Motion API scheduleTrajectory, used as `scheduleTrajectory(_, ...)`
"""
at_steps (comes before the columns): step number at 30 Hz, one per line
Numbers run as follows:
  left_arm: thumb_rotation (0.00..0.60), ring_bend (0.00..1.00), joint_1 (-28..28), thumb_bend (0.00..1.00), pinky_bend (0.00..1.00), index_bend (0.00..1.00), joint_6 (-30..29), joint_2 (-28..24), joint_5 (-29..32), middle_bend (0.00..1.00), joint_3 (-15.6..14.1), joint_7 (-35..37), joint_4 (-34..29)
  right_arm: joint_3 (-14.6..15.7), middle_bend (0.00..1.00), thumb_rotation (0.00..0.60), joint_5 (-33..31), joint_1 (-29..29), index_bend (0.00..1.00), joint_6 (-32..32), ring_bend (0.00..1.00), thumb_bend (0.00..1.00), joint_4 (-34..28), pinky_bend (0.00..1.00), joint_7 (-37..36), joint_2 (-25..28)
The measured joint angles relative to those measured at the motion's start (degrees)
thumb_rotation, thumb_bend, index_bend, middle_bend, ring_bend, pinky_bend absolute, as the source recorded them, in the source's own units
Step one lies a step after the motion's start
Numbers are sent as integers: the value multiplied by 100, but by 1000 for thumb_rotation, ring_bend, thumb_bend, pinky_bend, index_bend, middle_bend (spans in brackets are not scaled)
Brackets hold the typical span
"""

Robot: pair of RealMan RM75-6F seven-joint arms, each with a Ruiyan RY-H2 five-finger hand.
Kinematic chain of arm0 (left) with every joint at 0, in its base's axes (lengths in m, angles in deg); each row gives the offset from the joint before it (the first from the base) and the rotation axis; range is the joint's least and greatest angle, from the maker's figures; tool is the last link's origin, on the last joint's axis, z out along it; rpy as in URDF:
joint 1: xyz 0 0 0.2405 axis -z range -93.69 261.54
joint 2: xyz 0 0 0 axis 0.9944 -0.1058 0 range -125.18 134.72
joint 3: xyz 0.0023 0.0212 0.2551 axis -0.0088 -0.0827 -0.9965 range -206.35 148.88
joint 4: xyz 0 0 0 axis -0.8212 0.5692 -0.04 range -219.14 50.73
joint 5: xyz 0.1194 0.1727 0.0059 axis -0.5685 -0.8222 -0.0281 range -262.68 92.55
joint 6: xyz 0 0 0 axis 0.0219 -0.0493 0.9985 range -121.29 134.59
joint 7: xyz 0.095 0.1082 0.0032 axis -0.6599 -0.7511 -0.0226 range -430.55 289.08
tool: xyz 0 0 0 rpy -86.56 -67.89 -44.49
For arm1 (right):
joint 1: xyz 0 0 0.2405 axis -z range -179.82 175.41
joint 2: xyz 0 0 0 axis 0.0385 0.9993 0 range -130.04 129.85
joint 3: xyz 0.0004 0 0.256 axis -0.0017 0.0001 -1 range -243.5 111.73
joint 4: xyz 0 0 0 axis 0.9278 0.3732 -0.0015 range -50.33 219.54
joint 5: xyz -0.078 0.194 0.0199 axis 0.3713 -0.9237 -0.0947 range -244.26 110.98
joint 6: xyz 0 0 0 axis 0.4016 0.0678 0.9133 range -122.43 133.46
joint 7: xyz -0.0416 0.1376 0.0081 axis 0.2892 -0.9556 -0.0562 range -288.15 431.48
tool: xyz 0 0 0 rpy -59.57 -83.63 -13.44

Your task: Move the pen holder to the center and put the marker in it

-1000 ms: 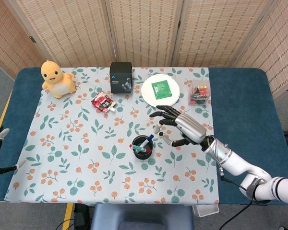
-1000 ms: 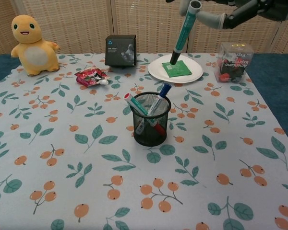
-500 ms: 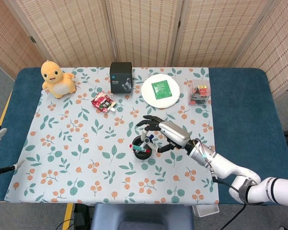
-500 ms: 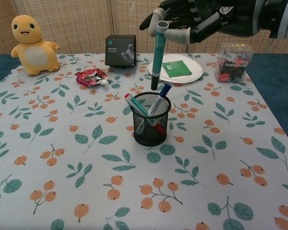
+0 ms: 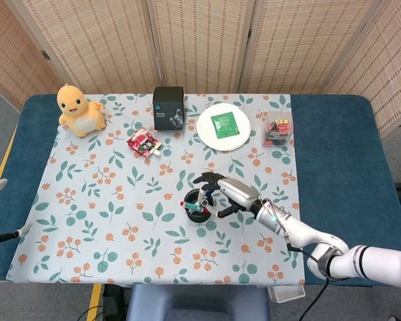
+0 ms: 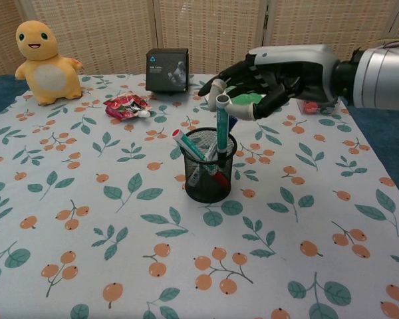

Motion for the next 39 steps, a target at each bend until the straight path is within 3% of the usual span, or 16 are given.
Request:
scheduleTrajectory(1, 600, 0, -1, 54, 157, 0, -1, -2, 1, 0, 1, 13, 3, 10, 0, 600, 19, -18, 58, -78, 0, 267, 37, 0, 8, 8)
scheduleTrajectory(3, 600, 0, -3, 54, 157, 0, -3, -6, 2, 0, 5, 49, 10, 27, 0, 600, 71, -56, 0, -216, 0, 198, 146, 0, 55, 41)
scheduleTrajectory(8, 600, 0, -4, 54, 157, 0, -16, -18, -28, 0, -6, 68, 12, -1, 0, 600, 114, -50, 0, -234, 0, 110, 301, 0, 187, 155)
scheduleTrajectory(14, 600, 0, -11, 54, 157, 0, -48, -65, -61, 0, -20, -16, -58, -52, 0, 600, 116, 118, 0, 38, 0, 109, 408, 0, 608, 463)
scheduleTrajectory(20, 600, 0, -34, 55, 157, 0, -103, -165, -104, 0, -54, -378, -235, 30, 0, 600, 185, 628, 0, 805, 0, 125, 492, 0, 1746, 854)
scheduleTrajectory(26, 600, 0, -67, 55, 156, 0, -32, -385, -43, 0, -118, -1181, -744, 211, 0, 600, -70, 1601, 0, 1900, 0, 139, 529, 0, 3839, 999)
scheduleTrajectory(30, 600, 0, -77, 54, 157, 0, 105, -552, 52, 0, -176, -1781, -1203, 344, 0, 600, -494, 2651, 0, 2877, 0, 147, 513, 0, 4961, 1011)
scheduleTrajectory(39, 600, 0, -44, 54, 157, 0, 284, -765, 185, 0, -231, -2468, -1755, 463, 0, 600, -1057, 4190, 0, 4211, 0, 161, 813, 0, 5160, 677)
